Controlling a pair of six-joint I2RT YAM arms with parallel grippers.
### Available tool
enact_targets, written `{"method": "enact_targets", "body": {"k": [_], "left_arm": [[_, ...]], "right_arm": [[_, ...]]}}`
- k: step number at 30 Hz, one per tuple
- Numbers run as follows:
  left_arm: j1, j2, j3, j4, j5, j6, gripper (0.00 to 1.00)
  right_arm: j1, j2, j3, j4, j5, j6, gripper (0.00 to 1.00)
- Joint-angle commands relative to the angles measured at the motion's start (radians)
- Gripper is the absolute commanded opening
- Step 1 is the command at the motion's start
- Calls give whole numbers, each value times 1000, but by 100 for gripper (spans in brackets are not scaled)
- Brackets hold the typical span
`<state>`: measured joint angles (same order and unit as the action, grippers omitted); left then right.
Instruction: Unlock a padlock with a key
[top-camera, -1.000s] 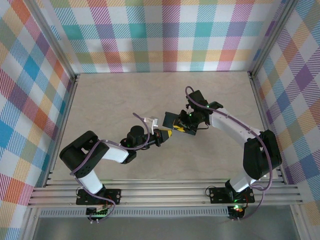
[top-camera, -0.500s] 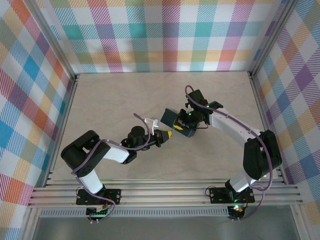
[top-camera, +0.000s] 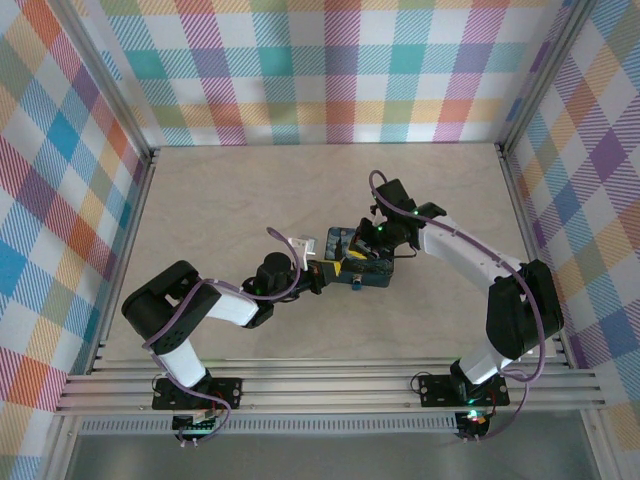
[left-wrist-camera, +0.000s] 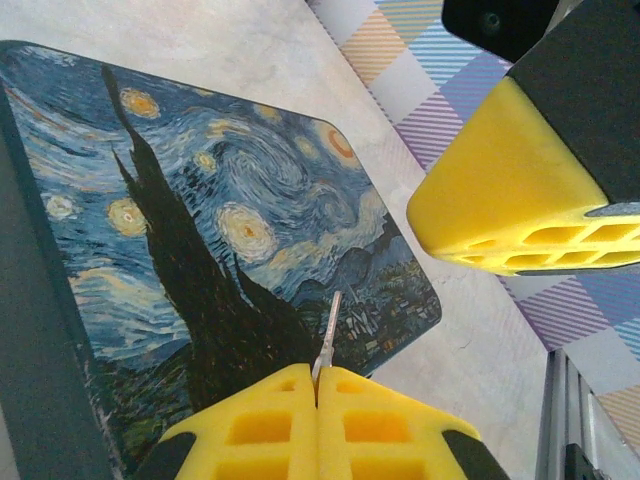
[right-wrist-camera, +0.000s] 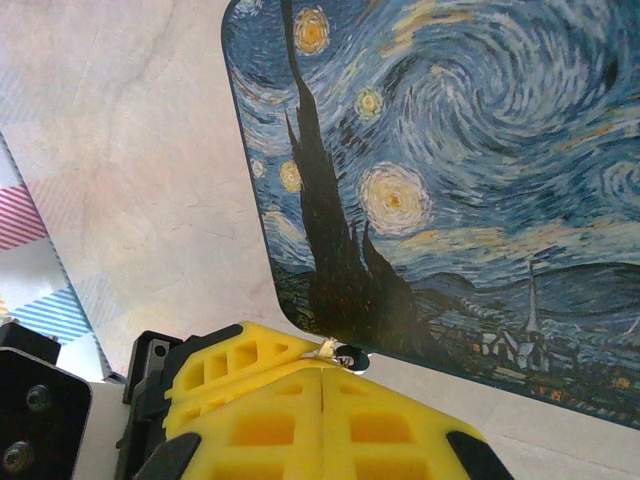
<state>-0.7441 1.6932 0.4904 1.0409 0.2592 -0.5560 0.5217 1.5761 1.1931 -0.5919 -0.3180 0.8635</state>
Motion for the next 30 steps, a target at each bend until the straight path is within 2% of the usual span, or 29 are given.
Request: {"method": "enact_targets", "body": {"k": [1, 3, 7, 11, 16, 24, 30], "left_arm": [[-1, -24, -27, -17, -35, 24, 0], [4, -48, -48, -31, -59, 25, 0], [16, -118, -72, -141, -85, 46, 0], [34, -200, -100, -240, -108, 65, 0], [68, -315, -119, -399, -150, 64, 0], [133, -503, -67, -681, -98, 50, 0], [229, -611, -65, -819, 20, 74, 0]], "right_arm": [[-3, -5, -10, -1, 29, -58, 0], [15, -32, -30, -11, 97, -101, 3], [117, -97, -125, -4, 282, -193, 33], [239, -118, -219, 70, 484, -244, 50], [377, -67, -302, 266, 707, -271, 55], [465, -9, -431, 540, 932, -189, 55], [522, 110, -388, 505, 1102, -71, 56]]}}
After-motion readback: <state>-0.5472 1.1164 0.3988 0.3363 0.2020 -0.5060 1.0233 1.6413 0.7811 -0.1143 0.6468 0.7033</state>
